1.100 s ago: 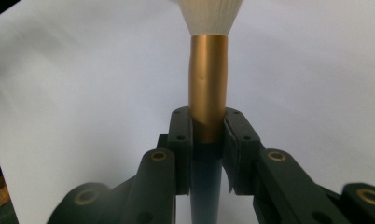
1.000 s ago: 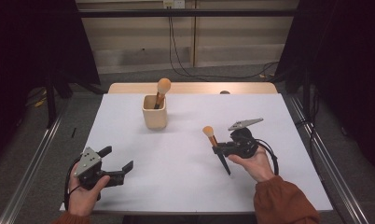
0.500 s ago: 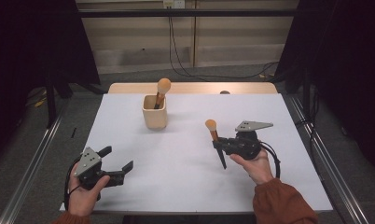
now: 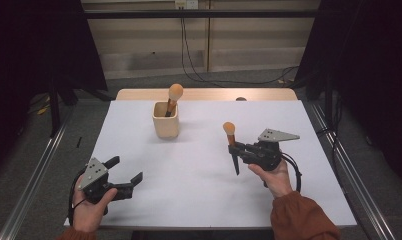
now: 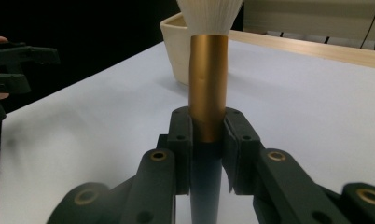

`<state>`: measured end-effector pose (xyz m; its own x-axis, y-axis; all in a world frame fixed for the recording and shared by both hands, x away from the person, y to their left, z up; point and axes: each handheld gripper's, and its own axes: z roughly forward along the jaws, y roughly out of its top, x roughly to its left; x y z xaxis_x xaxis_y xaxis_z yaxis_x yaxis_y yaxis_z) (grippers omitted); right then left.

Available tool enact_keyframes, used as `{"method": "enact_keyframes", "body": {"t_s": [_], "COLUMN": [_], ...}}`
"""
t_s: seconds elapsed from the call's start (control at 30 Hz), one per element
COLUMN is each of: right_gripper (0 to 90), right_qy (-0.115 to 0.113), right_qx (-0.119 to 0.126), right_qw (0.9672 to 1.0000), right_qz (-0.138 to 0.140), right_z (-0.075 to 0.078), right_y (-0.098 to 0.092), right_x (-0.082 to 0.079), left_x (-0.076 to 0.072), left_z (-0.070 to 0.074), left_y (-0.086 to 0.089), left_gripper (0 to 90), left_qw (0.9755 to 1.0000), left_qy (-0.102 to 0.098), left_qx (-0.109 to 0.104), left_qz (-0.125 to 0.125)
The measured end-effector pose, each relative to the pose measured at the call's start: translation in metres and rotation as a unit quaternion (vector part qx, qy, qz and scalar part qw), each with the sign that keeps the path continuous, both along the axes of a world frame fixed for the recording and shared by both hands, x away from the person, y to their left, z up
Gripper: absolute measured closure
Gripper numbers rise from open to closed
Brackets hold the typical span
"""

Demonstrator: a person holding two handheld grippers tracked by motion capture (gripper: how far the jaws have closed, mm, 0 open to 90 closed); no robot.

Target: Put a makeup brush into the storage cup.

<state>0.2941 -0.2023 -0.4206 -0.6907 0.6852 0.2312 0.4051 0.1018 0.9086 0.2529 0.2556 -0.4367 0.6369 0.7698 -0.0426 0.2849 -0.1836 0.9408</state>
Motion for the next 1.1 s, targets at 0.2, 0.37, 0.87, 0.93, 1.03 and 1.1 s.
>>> {"method": "enact_keyframes", "body": {"t_s": [0.2, 0.37, 0.87, 0.93, 1.03, 1.1], "right_gripper": [75.6, 75.6, 75.5, 75.6, 75.6, 75.5], "right_qy": [-0.011, -0.018, -0.023, -0.024, -0.026, -0.026], "right_qx": [0.014, 0.019, 0.031, 0.033, 0.036, 0.038], "right_qw": [0.9998, 0.9994, 0.9981, 0.9979, 0.9975, 0.9973], "right_qz": [0.010, 0.023, 0.049, 0.050, 0.055, 0.058], "right_z": [0.000, 0.001, 0.002, 0.002, 0.002, 0.002], "right_y": [0.003, 0.009, 0.021, 0.022, 0.023, 0.025], "right_x": [-0.001, -0.003, -0.005, -0.005, -0.006, -0.006], "left_x": [0.000, 0.001, 0.004, 0.007, 0.010, 0.011], "left_z": [0.002, 0.004, 0.015, 0.016, 0.017, 0.018], "left_y": [-0.003, -0.008, -0.032, -0.035, -0.040, -0.043], "left_gripper": [3.8, 3.9, 3.7, 3.8, 3.9, 4.0], "left_qw": [1.0000, 0.9999, 0.9991, 0.9989, 0.9983, 0.9972], "left_qy": [-0.003, -0.005, -0.016, -0.015, -0.009, -0.008], "left_qx": [-0.007, -0.011, -0.020, -0.019, -0.031, -0.035], "left_qz": [-0.002, -0.008, -0.034, -0.039, -0.047, -0.065]}}
